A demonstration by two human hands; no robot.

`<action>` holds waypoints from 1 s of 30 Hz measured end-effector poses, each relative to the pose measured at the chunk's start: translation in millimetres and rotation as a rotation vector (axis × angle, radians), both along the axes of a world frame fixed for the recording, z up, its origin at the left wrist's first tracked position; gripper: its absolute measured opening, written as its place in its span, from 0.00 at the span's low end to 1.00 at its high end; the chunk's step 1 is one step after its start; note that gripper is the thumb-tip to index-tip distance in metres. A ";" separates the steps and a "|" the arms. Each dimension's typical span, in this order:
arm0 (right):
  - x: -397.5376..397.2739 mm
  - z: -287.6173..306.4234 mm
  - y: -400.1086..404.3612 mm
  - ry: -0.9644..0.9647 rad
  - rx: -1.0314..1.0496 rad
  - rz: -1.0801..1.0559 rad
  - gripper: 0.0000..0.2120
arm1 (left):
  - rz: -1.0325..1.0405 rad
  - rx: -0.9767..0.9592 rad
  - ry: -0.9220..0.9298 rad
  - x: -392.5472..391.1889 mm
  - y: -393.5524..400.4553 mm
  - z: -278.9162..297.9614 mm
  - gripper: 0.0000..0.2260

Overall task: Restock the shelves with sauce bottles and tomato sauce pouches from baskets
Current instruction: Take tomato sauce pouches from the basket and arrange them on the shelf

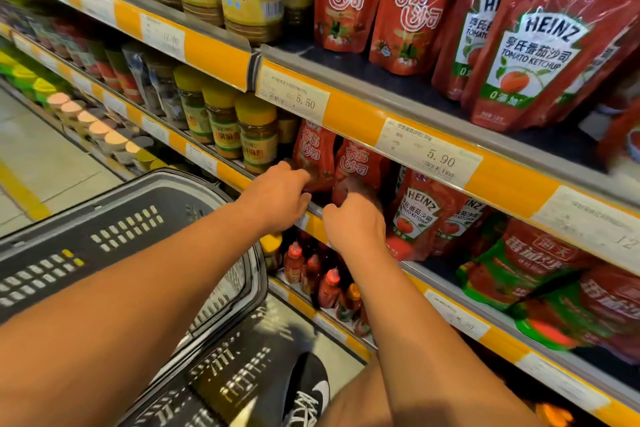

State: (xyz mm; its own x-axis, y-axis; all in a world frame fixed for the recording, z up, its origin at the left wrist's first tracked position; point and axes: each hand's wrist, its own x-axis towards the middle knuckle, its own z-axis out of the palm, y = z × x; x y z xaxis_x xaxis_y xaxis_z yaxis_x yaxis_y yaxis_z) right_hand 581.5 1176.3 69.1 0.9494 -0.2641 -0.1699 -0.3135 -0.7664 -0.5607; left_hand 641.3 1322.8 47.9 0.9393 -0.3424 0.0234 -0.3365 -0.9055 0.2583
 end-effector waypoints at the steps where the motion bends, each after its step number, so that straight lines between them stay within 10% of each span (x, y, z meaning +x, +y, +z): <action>1: 0.3 0.7 0.7 0.008 -0.004 -0.002 0.21 | 0.005 0.004 0.002 1.0 -0.6 -1.6 0.12; 15: 4.3 0.2 9.1 0.016 -0.022 -0.024 0.29 | -0.021 -0.072 0.052 -2.6 3.5 -1.0 0.15; 22: -10.8 3.5 32.0 -0.076 0.053 0.031 0.07 | 0.055 -0.270 -0.024 -49.0 58.5 15.9 0.17; 30: -32.7 6.3 121.1 -0.116 0.080 0.363 0.04 | 0.303 -0.144 -0.086 -123.9 237.6 6.9 0.17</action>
State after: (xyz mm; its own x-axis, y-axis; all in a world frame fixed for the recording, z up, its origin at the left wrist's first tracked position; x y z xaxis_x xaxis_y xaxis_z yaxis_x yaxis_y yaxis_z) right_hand 548.8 1297.5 75.4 0.9928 0.1027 -0.0621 0.0395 -0.7681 -0.6391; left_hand 517.4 1560.4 54.8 0.9903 -0.0354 0.1346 -0.0838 -0.9239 0.3734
